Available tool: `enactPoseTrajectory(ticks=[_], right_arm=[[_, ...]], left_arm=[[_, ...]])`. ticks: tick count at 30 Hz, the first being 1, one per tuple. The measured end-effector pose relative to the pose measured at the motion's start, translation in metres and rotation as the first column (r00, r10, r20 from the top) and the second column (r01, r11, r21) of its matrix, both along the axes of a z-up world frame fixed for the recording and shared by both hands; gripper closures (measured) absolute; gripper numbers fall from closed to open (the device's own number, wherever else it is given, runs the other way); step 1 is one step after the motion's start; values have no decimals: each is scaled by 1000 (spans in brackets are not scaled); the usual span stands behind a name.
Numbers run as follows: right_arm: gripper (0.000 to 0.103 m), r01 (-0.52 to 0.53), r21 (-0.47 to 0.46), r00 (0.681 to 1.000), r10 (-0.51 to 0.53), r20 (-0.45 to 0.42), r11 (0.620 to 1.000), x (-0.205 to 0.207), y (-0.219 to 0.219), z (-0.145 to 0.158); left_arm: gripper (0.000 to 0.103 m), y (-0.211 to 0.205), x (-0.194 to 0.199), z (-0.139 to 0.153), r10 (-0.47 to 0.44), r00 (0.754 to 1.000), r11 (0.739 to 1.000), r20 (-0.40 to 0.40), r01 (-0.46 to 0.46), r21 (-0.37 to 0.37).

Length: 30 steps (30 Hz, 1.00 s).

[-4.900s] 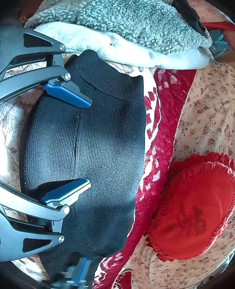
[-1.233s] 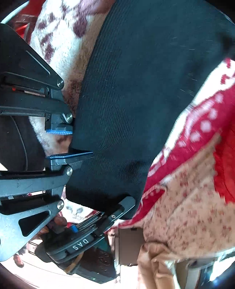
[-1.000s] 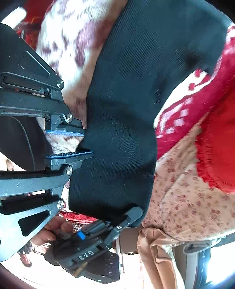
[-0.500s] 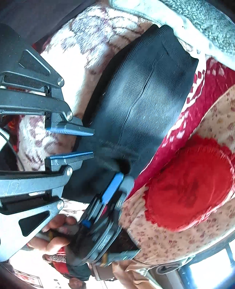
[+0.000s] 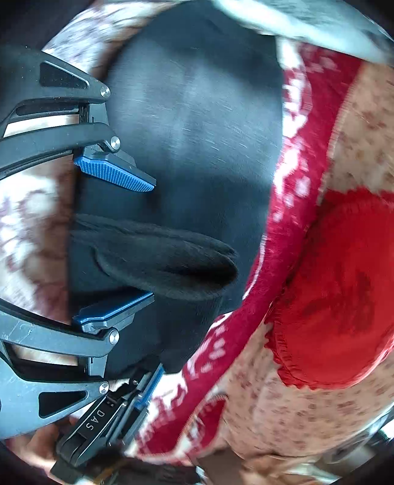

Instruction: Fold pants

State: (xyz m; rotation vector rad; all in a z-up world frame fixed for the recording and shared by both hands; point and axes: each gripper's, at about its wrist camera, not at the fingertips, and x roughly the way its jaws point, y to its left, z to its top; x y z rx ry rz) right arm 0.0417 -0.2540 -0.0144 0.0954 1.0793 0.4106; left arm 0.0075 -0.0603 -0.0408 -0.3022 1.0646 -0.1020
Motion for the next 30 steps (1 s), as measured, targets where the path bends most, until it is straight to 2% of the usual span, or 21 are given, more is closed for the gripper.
enactPoseTrajectory(ticks=[2, 3, 7, 12, 15, 17, 18, 24, 30], right_arm=[[85, 6, -40, 999, -4, 51, 999, 7, 7, -3], [85, 10, -54, 998, -7, 57, 998, 11, 10, -2], [85, 7, -51, 999, -4, 50, 999, 10, 14, 11], [85, -19, 16, 998, 18, 68, 1000, -24, 6, 30], [85, -61, 10, 997, 61, 53, 998, -42, 17, 21], [85, -54, -24, 999, 54, 1, 998, -48, 24, 0], [85, -43, -19, 999, 43, 18, 999, -53, 24, -1], [85, -16, 20, 1000, 15, 18, 1000, -68, 15, 18], [85, -31, 52, 998, 28, 59, 998, -61, 35, 26]], left_arm=[[37, -9, 6, 0, -24, 1000, 997, 13, 23, 70], [37, -10, 7, 0, -26, 1000, 996, 13, 25, 81], [37, -1, 3, 0, -8, 1000, 999, 11, 8, 45], [37, 9, -8, 1, 17, 1000, 999, 15, -17, 44], [37, 8, -11, 1, 28, 999, 999, 19, -28, 44], [37, 7, -11, 0, 23, 1000, 998, 21, -24, 56], [37, 7, -12, 1, 18, 1000, 998, 23, -19, 61], [37, 18, -22, 9, 48, 998, 998, 29, -49, 27], [37, 27, -37, 16, 66, 996, 996, 65, -70, 59]])
